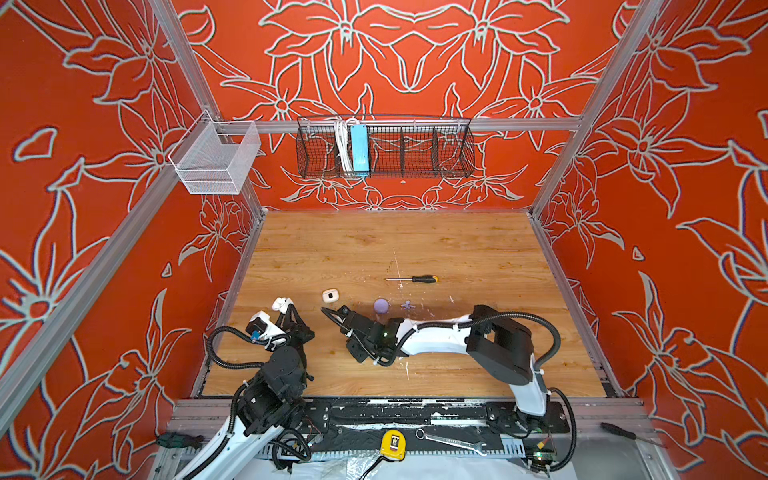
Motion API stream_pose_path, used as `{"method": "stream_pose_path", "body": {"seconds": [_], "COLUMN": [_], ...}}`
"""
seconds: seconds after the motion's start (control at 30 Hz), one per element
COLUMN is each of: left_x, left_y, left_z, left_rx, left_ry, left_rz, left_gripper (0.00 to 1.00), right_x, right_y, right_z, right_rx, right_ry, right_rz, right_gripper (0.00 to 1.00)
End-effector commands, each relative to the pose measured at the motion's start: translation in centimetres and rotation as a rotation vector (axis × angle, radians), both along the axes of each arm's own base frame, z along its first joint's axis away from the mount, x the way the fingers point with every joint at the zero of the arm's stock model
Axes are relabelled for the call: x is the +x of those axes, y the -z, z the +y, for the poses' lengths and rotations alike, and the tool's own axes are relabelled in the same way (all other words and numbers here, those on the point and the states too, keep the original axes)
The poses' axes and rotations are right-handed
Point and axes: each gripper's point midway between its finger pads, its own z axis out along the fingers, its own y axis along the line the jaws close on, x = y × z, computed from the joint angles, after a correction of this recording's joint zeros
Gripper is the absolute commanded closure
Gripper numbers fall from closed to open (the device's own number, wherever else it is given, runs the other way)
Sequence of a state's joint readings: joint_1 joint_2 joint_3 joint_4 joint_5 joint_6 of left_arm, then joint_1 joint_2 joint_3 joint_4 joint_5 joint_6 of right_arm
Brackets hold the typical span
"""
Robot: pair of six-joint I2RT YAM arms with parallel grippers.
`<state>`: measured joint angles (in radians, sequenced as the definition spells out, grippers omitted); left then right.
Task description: Insert the wireless bluetooth earbuds into the charging case
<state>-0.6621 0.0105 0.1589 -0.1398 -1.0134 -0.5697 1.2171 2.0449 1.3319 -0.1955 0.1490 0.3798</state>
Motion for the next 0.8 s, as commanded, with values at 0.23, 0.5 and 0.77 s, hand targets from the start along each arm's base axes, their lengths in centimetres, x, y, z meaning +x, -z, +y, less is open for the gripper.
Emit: {"method": "stream_pose_path", "body": {"seconds": [0.23,0.5,0.77], "left_x": [-0.3,-0.2,-0.2], "left_y": [-0.3,-0.3,-0.5], "left_z": [0.6,0.4,0.4], "left_rx": [-0.043,-0.038,-0.037], "left_ry": [-0.035,-0.027,-0.025], "left_rz": [-0.028,-0.031,-0.035], "left_gripper": [1.0,1.0,1.0], "right_x": [-0.3,0.3,-0.6], "right_y": [-0.6,0.2,-0.3], "right_z": [-4.0,-5.2,-3.2], "right_rx": [-0.065,-0.088,-0.039], "right_ry": [0.063,0.112,0.045], "right_rz": [-0.058,-0.082,-0.065], "right_gripper": [0.58,0.57,0.57]}}
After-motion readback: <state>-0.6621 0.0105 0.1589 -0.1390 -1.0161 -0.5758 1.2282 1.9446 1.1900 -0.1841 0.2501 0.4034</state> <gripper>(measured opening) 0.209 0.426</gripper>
